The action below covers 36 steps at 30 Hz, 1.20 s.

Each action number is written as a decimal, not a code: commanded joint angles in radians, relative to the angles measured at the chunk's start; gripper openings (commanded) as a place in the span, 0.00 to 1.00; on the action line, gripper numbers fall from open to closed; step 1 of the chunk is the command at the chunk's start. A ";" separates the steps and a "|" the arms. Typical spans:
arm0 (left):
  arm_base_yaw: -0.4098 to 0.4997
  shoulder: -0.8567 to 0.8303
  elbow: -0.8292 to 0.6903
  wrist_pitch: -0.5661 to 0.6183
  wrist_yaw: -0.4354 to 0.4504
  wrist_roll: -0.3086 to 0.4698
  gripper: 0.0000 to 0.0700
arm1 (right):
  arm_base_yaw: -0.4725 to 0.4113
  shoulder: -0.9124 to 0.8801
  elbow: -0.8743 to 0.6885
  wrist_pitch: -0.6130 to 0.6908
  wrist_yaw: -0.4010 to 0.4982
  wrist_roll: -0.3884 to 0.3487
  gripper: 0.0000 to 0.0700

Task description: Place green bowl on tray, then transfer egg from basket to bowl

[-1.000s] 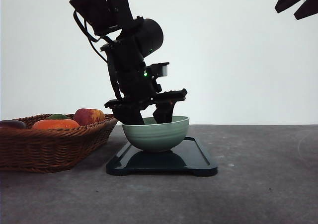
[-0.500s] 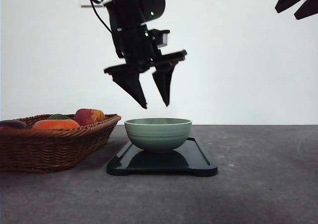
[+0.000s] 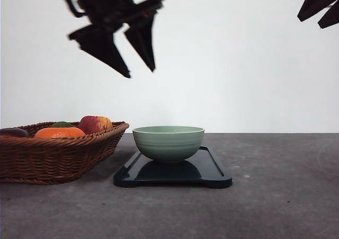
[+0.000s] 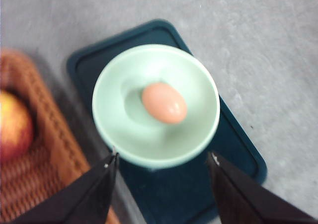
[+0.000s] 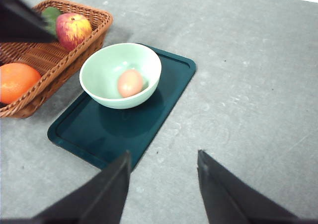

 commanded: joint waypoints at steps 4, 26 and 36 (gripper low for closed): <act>0.019 -0.184 -0.173 0.076 0.001 -0.034 0.52 | 0.005 0.006 0.004 0.007 0.000 -0.009 0.37; 0.156 -0.639 -0.595 0.069 -0.002 -0.110 0.52 | 0.006 0.044 0.004 0.000 -0.095 -0.069 0.37; 0.156 -0.639 -0.595 0.076 -0.001 -0.110 0.00 | 0.006 0.037 0.004 -0.018 -0.109 -0.066 0.03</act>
